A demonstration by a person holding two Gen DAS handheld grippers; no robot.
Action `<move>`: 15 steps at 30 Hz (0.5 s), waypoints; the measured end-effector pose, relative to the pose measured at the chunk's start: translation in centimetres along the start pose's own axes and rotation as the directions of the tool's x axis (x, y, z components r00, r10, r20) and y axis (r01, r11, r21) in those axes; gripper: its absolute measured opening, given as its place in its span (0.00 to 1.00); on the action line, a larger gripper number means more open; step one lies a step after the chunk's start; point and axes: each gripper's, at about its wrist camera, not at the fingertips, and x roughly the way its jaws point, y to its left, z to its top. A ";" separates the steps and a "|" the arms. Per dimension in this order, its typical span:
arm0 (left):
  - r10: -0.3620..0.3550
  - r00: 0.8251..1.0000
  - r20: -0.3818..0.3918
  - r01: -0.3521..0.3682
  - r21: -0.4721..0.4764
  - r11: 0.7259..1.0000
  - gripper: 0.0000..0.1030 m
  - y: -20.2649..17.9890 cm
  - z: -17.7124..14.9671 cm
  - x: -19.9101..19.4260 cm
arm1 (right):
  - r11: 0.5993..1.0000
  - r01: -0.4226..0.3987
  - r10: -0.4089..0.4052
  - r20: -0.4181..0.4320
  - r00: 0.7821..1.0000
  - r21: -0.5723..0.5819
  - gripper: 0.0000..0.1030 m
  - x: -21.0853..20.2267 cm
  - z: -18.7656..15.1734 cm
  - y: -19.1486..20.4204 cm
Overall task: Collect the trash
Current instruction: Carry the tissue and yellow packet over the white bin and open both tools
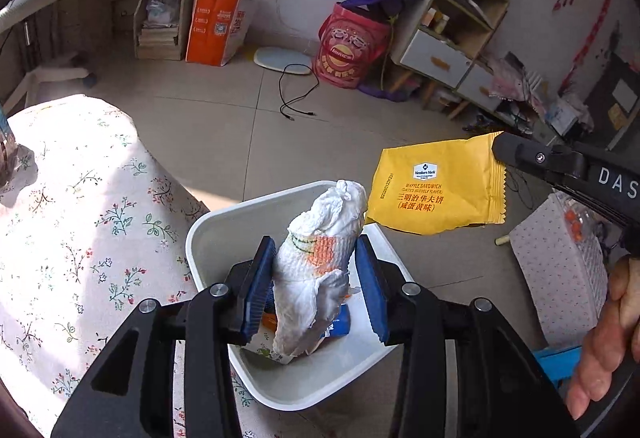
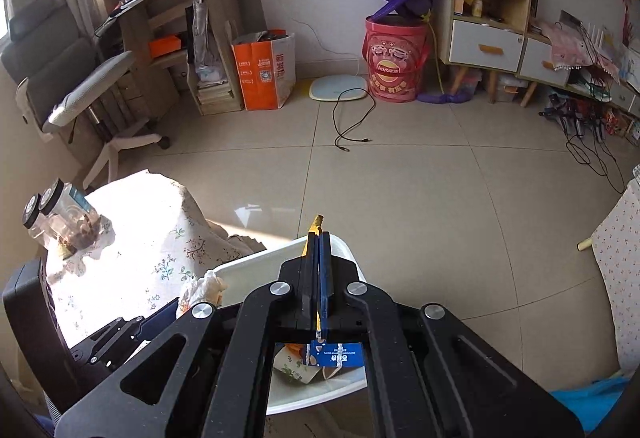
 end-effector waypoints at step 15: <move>0.115 0.993 0.002 -0.115 0.009 0.993 0.59 0.7 -0.1 -1.3 | 0.999 -0.018 0.018 -0.001 1.000 -0.041 0.21 -0.3 0.0 1.4</move>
